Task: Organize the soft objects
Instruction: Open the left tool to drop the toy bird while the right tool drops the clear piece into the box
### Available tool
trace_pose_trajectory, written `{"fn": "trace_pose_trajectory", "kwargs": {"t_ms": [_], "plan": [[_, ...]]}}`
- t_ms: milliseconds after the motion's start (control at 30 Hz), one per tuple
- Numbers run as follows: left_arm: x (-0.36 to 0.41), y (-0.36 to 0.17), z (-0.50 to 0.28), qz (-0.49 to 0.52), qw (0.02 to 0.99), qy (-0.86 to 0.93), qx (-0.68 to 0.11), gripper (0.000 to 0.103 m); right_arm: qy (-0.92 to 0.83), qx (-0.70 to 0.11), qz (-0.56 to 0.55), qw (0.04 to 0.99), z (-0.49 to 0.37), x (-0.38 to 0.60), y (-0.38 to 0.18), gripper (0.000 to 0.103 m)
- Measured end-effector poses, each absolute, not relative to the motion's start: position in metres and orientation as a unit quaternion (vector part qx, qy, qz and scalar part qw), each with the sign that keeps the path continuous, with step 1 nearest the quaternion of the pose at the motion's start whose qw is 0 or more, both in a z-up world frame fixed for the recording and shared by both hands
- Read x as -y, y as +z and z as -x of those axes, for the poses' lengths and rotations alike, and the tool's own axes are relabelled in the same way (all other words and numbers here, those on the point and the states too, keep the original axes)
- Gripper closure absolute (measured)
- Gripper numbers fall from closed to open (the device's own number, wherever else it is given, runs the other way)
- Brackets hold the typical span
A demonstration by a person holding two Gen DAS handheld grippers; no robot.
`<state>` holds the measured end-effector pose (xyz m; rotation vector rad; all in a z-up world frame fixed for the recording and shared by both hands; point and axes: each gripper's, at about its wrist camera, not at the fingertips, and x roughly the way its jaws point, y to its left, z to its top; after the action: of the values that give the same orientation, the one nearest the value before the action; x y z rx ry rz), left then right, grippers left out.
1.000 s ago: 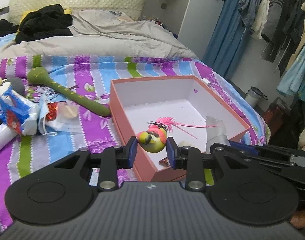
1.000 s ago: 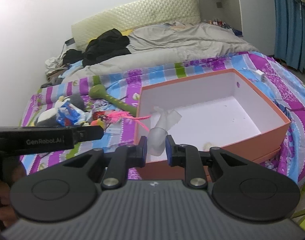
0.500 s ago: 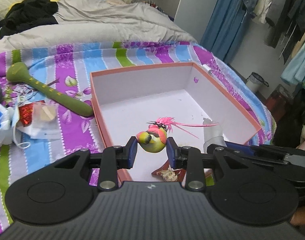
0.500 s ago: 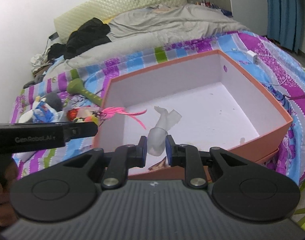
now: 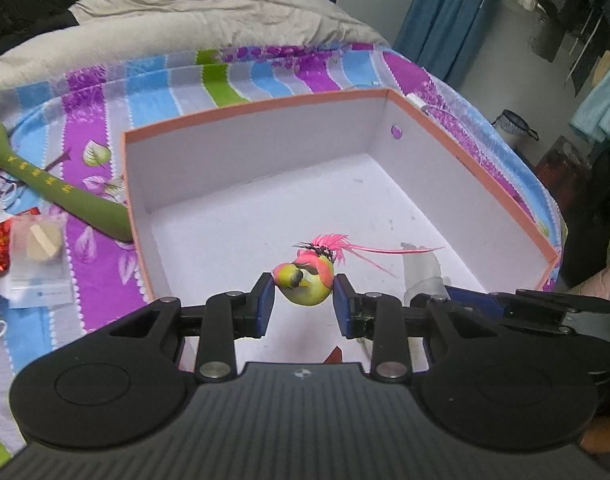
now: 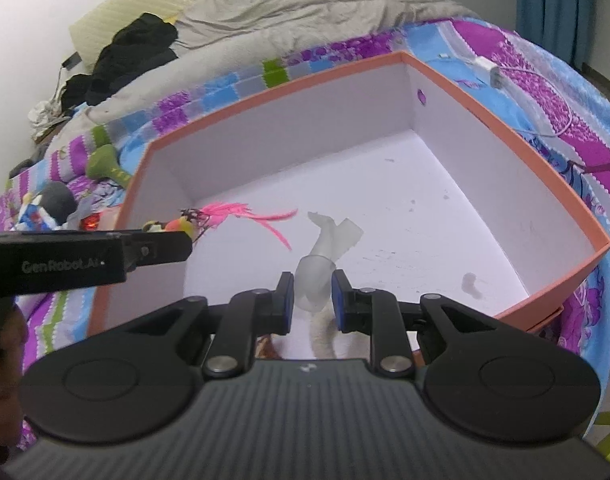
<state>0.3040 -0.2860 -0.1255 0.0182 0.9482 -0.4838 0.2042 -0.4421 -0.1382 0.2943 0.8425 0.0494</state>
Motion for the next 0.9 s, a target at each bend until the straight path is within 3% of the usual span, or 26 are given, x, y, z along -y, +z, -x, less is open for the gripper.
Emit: {"fn": "trace_pose_trajectory", "kwargs": {"t_ms": [200,333,900], "plan": [[0.284,-0.131,-0.307,0.001,0.859,-0.23,-0.457,0.065,0.022,-0.412,-0.137,0.901,-0.212,0.442,-0.144,0.076],[0.278,-0.124,-0.3,0.006,0.864,-0.222,-0.451,0.052,0.02,-0.412,-0.144,0.899,-0.211,0.443,-0.142,0.071],[0.239,-0.067,-0.237,0.018,0.891,-0.218,-0.398,0.052,0.036,-0.362,-0.155,0.919,-0.165,0.427,-0.094,0.067]]}}
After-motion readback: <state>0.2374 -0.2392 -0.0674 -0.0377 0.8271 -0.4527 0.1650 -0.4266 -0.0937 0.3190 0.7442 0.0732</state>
